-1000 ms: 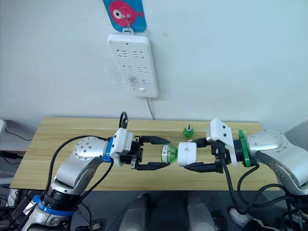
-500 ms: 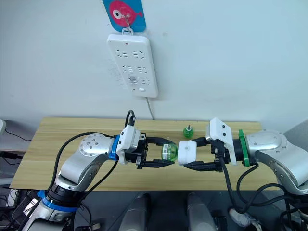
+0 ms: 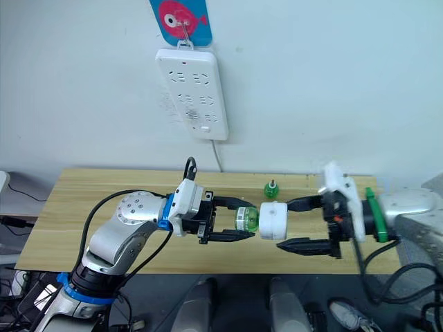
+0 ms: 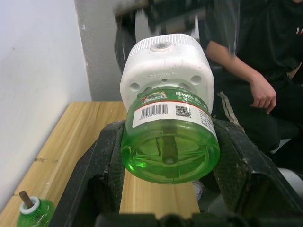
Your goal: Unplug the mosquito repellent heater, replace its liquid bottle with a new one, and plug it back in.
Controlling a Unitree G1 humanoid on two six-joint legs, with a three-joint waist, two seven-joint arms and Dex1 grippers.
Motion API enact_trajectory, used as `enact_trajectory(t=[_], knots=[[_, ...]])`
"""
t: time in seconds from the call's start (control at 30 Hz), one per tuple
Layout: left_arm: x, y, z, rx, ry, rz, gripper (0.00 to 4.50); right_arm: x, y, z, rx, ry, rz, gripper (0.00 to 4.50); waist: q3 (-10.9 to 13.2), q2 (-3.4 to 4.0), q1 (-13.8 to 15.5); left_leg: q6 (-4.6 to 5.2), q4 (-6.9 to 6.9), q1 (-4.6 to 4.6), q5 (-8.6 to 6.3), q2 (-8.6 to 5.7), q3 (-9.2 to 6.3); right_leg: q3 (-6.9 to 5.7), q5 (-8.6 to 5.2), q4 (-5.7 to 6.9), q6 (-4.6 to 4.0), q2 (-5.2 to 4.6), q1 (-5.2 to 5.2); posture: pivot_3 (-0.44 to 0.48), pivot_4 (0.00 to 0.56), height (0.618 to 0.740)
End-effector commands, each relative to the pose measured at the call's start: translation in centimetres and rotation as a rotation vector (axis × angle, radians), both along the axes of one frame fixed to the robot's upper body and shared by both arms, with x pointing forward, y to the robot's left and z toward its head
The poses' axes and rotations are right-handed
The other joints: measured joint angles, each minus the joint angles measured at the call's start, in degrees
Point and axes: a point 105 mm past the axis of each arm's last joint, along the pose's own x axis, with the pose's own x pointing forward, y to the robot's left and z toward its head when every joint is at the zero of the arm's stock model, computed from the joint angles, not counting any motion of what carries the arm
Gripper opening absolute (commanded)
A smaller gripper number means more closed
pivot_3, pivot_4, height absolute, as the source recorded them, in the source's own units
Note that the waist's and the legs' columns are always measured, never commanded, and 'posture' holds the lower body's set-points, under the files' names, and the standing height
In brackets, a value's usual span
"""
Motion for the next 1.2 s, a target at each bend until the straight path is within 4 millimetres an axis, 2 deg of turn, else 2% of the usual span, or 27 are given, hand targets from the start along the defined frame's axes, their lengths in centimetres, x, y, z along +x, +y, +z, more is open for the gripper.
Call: enact_trajectory(t=[0.03,0.1,0.23,0.4,0.43,0.57,0.73,0.9,1.0,1.03,1.2], knots=[[-0.3,0.4,0.7,-0.016,-0.023,-0.003,2.30,1.1,-0.9,1.4,0.095,-0.015,-0.114,4.13,0.0,-0.01,-0.2,0.00,0.00,0.02,0.00,0.01,0.00,0.01,0.00,0.00,-0.01,0.01,0.01,-0.055,0.253,0.735],[-0.5,0.3,0.8,-0.020,-0.019,-0.011,2.30,2.0,-1.0,0.7,0.101,-0.014,-0.164,3.57,0.0,-0.01,-0.4,0.00,0.00,0.02,0.00,0.00,0.02,0.03,0.00,0.01,0.00,0.01,0.00,-0.058,0.255,0.735],[-0.9,0.0,1.3,-0.035,-0.003,-0.035,2.30,4.0,0.1,-1.9,0.083,-0.016,-0.235,2.09,0.0,-0.02,-0.6,0.00,-0.01,0.01,0.00,0.00,0.01,0.02,0.00,0.00,0.00,0.02,-0.01,-0.053,0.259,0.735],[-0.6,-0.1,2.3,-0.089,0.047,-0.011,2.30,3.7,2.1,-5.2,0.036,0.038,-0.171,0.22,0.0,-0.03,-0.7,0.00,-0.01,0.01,0.00,0.00,0.00,0.00,0.00,0.01,0.00,0.01,-0.01,-0.045,0.257,0.735],[-0.5,-0.1,2.6,-0.105,0.060,0.000,2.30,3.5,2.4,-5.5,0.035,0.052,-0.157,0.00,0.0,-0.03,-0.7,0.00,-0.01,0.00,0.00,0.01,-0.02,-0.01,0.00,0.01,0.00,0.01,-0.01,-0.045,0.257,0.735],[-0.5,0.1,2.6,-0.097,0.066,0.012,2.30,2.4,3.8,-5.4,0.105,0.103,-0.112,0.00,0.0,-0.03,-0.6,-0.01,0.00,0.01,0.00,0.00,-0.02,0.00,0.00,0.03,0.00,0.01,-0.01,-0.038,0.256,0.735],[-0.4,0.5,2.2,-0.083,0.059,0.027,2.30,2.1,3.5,-4.5,0.126,0.105,-0.112,0.00,0.0,-0.03,-0.6,-0.01,0.00,0.01,0.00,0.00,-0.03,-0.01,0.00,0.04,0.00,0.01,-0.01,-0.036,0.255,0.735],[0.7,1.0,1.7,-0.069,0.015,0.081,2.30,-1.4,3.2,-3.8,0.052,0.155,0.041,0.00,0.0,-0.02,-0.4,0.00,-0.02,0.01,0.00,0.00,-0.03,-0.02,0.00,0.02,0.00,0.01,-0.01,-0.039,0.253,0.735],[1.0,1.4,1.4,-0.064,0.019,0.092,2.30,-3.1,3.1,-2.0,0.065,0.167,0.117,0.00,0.0,-0.03,-0.4,0.00,-0.02,0.01,0.00,-0.01,-0.02,0.00,0.00,0.02,0.00,0.01,-0.01,-0.044,0.252,0.735],[1.0,1.5,1.3,-0.062,0.021,0.091,2.30,-3.3,3.2,-1.5,0.080,0.162,0.123,0.00,0.0,-0.03,-0.4,0.00,-0.02,0.01,0.00,0.00,-0.02,-0.01,0.00,0.02,0.00,0.01,0.00,-0.046,0.251,0.735],[0.3,1.0,1.2,-0.075,0.045,0.051,2.30,-0.5,3.9,-0.3,0.151,0.063,0.016,0.00,0.0,-0.05,-0.7,0.00,-0.01,0.02,0.00,0.01,-0.02,0.00,0.00,0.02,0.00,0.02,0.00,-0.056,0.249,0.735]])
